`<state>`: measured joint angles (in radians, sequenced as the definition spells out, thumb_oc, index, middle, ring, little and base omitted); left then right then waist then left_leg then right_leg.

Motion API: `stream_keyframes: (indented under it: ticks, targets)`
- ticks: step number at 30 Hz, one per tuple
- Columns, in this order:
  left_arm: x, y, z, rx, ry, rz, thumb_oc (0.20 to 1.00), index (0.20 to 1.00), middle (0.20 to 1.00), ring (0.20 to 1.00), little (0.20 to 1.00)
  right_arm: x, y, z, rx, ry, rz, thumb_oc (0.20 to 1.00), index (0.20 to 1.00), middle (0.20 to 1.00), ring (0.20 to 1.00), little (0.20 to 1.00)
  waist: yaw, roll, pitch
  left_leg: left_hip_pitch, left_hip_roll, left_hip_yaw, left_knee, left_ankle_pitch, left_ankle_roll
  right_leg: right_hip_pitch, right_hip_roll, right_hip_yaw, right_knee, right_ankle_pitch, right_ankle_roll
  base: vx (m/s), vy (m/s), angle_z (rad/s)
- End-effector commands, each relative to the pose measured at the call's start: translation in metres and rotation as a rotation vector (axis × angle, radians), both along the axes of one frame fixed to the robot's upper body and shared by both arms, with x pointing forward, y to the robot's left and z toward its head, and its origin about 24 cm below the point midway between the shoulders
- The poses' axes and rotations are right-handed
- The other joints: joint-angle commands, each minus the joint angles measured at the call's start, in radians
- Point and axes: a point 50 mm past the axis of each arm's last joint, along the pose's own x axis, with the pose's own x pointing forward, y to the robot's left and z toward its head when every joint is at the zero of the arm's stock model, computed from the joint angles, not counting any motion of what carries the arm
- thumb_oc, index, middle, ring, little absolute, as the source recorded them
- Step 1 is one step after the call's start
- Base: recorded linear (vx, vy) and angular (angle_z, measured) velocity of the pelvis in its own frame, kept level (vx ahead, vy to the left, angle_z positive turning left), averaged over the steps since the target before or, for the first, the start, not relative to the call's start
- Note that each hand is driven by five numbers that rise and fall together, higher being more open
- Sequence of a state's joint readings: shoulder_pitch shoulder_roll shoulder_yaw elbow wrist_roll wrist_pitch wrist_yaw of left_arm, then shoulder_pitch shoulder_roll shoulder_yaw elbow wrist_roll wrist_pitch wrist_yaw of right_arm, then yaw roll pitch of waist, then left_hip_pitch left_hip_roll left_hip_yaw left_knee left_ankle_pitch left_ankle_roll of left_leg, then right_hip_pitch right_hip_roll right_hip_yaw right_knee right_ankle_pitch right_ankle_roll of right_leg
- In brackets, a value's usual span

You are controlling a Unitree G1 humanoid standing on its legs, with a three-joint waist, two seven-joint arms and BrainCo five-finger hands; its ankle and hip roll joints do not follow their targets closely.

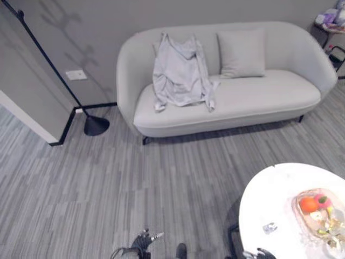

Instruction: Hang the clothes on the sofa on the clothes rack.

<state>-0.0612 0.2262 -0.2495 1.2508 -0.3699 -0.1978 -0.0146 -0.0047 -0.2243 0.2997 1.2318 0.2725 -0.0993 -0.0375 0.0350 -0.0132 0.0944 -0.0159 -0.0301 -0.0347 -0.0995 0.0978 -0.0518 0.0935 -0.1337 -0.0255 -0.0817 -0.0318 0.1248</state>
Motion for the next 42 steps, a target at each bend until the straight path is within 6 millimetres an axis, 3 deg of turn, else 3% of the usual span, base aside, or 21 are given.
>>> stream_keyframes:
  ticks: [1, 9, 11, 12, 14, 15, 16, 19, 20, 21, 22, 24, 25, 26, 28, 30, 34, 42]
  targets:
    - [-0.006, 0.003, -0.001, 0.016, 0.013, -0.008, 1.0, 1.0, 1.0, 1.0, 1.0, 0.013, -0.014, 0.007, -0.054, -0.049, 0.045, 1.0, 1.0, 1.0, 1.0, 1.0, 0.025, -0.015, 0.035, -0.045, 0.051, 0.01, 0.012, -0.007, 0.014, 0.036, 0.037, 0.002, -0.006, 0.011, -0.01, 0.05, 0.017, 0.12]
    - [-0.009, 0.003, -0.002, 0.015, 0.021, -0.012, 1.0, 1.0, 1.0, 1.0, 1.0, 0.007, -0.015, 0.006, -0.055, -0.038, 0.035, 1.0, 1.0, 1.0, 1.0, 1.0, 0.018, -0.018, 0.044, -0.004, 0.067, 0.021, 0.012, -0.015, 0.011, 0.055, 0.034, -0.004, -0.006, 0.007, -0.005, 0.01, -0.015, -0.12]
    - [0.003, 0.003, 0.002, 0.013, -0.013, -0.01, 1.0, 1.0, 1.0, 1.0, 1.0, 0.02, -0.019, 0.011, -0.065, -0.081, 0.033, 1.0, 1.0, 1.0, 1.0, 1.0, 0.016, -0.038, 0.089, -0.147, 0.069, 0.012, 0.207, -0.048, -0.008, 0.042, 0.02, 0.001, -0.006, 0.01, -0.018, -0.15, 0.085, 0.02]
    - [0.01, -0.001, 0.003, -0.004, -0.037, 0.019, 1.0, 1.0, 1.0, 1.0, 1.0, 0.023, -0.029, 0.014, -0.088, -0.09, -0.004, 1.0, 1.0, 1.0, 1.0, 1.0, 0.024, -0.044, 0.094, -0.218, 0.113, -0.038, 0.216, -0.023, -0.034, 0.04, 0.003, 0.012, -0.006, 0.006, -0.006, 0.04, 0.305, 0.29]
    - [0.012, -0.003, 0.004, -0.005, -0.044, 0.002, 1.0, 1.0, 1.0, 1.0, 1.0, 0.021, -0.033, 0.014, -0.088, -0.082, -0.026, 1.0, 1.0, 1.0, 1.0, 1.0, 0.029, -0.034, 0.076, -0.208, 0.165, 0.006, 0.127, 0.021, -0.034, 0.055, -0.03, 0.001, -0.006, -0.003, 0.02, 0.31, 0.63, 0.17]
    - [0.016, -0.004, 0.005, 0.012, -0.051, -0.031, 1.0, 1.0, 1.0, 1.0, 1.0, 0.018, -0.033, 0.013, -0.085, -0.072, -0.044, 1.0, 1.0, 1.0, 1.0, 1.0, 0.011, -0.028, 0.046, -0.191, 0.144, 0.036, 0.081, 0.022, -0.033, 0.046, -0.085, -0.008, -0.002, 0.026, 0.05, 0.4, 0.836, 0.05]
    - [0.017, -0.001, 0.006, 0.024, -0.054, -0.05, 1.0, 1.0, 1.0, 1.0, 1.0, 0.013, -0.032, 0.011, -0.073, -0.063, -0.067, 1.0, 1.0, 1.0, 1.0, 1.0, 0.002, -0.026, 0.034, -0.16, 0.116, 0.054, 0.059, 0.009, -0.017, 0.014, -0.123, -0.004, 0.059, 0.061, 0.051, 0.32, 0.751, 0.07]
    - [0.017, 0.004, 0.008, 0.028, -0.056, -0.049, 1.0, 1.0, 1.0, 1.0, 1.0, 0.013, -0.027, 0.01, -0.067, -0.061, -0.047, 1.0, 1.0, 1.0, 1.0, 1.0, 0.008, -0.022, 0.033, -0.107, 0.059, 0.063, 0.021, -0.014, 0.027, -0.033, -0.16, -0.027, 0.182, 0.11, 0.046, 0.13, 0.429, 0.07]
    - [0.012, 0.008, 0.006, 0.038, -0.035, -0.045, 1.0, 1.0, 1.0, 1.0, 1.0, 0.017, -0.023, 0.011, -0.06, -0.075, -0.04, 1.0, 1.0, 1.0, 1.0, 1.0, 0.014, -0.02, 0.045, -0.07, 0.031, 0.08, 0.012, -0.031, 0.05, -0.054, -0.199, -0.086, 0.259, 0.178, 0.034, 0.11, 0.509, -0.14]
    - [0.005, 0.013, 0.004, 0.057, -0.002, -0.052, 1.0, 1.0, 1.0, 1.0, 1.0, 0.019, -0.017, 0.01, -0.046, -0.085, -0.019, 1.0, 1.0, 1.0, 1.0, 1.0, 0.015, -0.015, 0.059, -0.036, 0.017, 0.087, 0.012, -0.053, 0.064, -0.08, -0.214, -0.147, 0.329, 0.201, 0.022, 0.11, 0.451, -0.14]
    - [0.0, 0.014, 0.003, 0.06, 0.015, -0.051, 1.0, 1.0, 1.0, 1.0, 1.0, 0.019, -0.015, 0.01, -0.045, -0.081, -0.009, 1.0, 1.0, 1.0, 1.0, 1.0, 0.009, -0.011, 0.063, -0.019, 0.013, 0.083, 0.012, -0.061, 0.069, -0.098, -0.194, -0.147, 0.348, 0.187, 0.015, 0.16, 0.31, -0.05]
    - [-0.009, 0.017, 0.0, 0.068, 0.054, -0.052, 1.0, 1.0, 1.0, 1.0, 1.0, 0.02, -0.012, 0.009, -0.042, -0.078, 0.012, 1.0, 1.0, 1.0, 1.0, 1.0, 0.001, -0.006, 0.074, 0.019, 0.017, 0.077, 0.012, -0.084, 0.065, -0.128, -0.108, -0.186, 0.241, 0.1, 0.004, 0.18, 0.098, -0.07]
    - [-0.009, 0.017, 0.0, 0.068, 0.054, -0.052, 1.0, 1.0, 1.0, 1.0, 1.0, 0.02, -0.012, 0.009, -0.042, -0.078, 0.012, 1.0, 1.0, 1.0, 1.0, 1.0, 0.0, -0.005, 0.076, 0.022, 0.019, 0.076, 0.012, -0.085, 0.064, -0.123, -0.106, -0.188, 0.238, 0.1, 0.003, 0.13, -0.044, -0.05]
    - [-0.007, 0.015, 0.0, 0.065, 0.049, -0.061, 1.0, 1.0, 1.0, 1.0, 1.0, 0.024, -0.011, 0.01, -0.042, -0.086, 0.022, 1.0, 1.0, 1.0, 1.0, 1.0, -0.01, -0.013, 0.085, 0.033, 0.016, 0.065, 0.012, -0.092, 0.065, -0.171, -0.058, -0.175, 0.18, 0.109, 0.011, 0.09, -0.051, 0.12]
    - [-0.002, 0.014, 0.001, 0.069, 0.037, -0.08, 1.0, 1.0, 1.0, 1.0, 1.0, 0.025, -0.012, 0.011, -0.048, -0.086, 0.03, 1.0, 1.0, 1.0, 1.0, 1.0, -0.018, -0.023, 0.095, 0.047, 0.005, 0.053, 0.012, -0.097, 0.065, -0.182, -0.022, -0.158, 0.115, 0.123, 0.018, 0.11, -0.05, 0.14]
    - [0.001, 0.009, 0.001, 0.054, 0.022, -0.08, 1.0, 1.0, 1.0, 1.0, 1.0, 0.02, -0.012, 0.009, -0.05, -0.067, 0.036, 1.0, 1.0, 1.0, 1.0, 1.0, -0.012, -0.039, 0.089, 0.063, -0.001, 0.044, 0.012, -0.105, 0.059, -0.135, -0.003, -0.135, 0.052, 0.135, 0.021, 0.16, -0.116, 0.91]
    - [-0.003, 0.005, -0.001, 0.038, 0.026, -0.071, 1.0, 1.0, 1.0, 1.0, 1.0, 0.016, -0.014, 0.008, -0.055, -0.055, 0.046, 1.0, 1.0, 1.0, 1.0, 1.0, -0.004, -0.04, 0.056, 0.077, 0.016, 0.039, 0.012, -0.113, 0.044, -0.083, 0.006, -0.163, -0.006, 0.141, 0.013, 0.14, -0.108, 0.27]
    - [-0.013, -0.003, -0.005, 0.031, 0.052, -0.105, 1.0, 1.0, 1.0, 1.0, 1.0, 0.015, -0.016, 0.009, -0.061, -0.068, 0.052, 1.0, 1.0, 1.0, 1.0, 1.0, -0.001, -0.029, 0.031, 0.117, 0.027, 0.034, 0.012, -0.133, 0.035, -0.029, 0.0, -0.164, -0.006, 0.115, 0.014, 0.08, -0.008, -0.06]
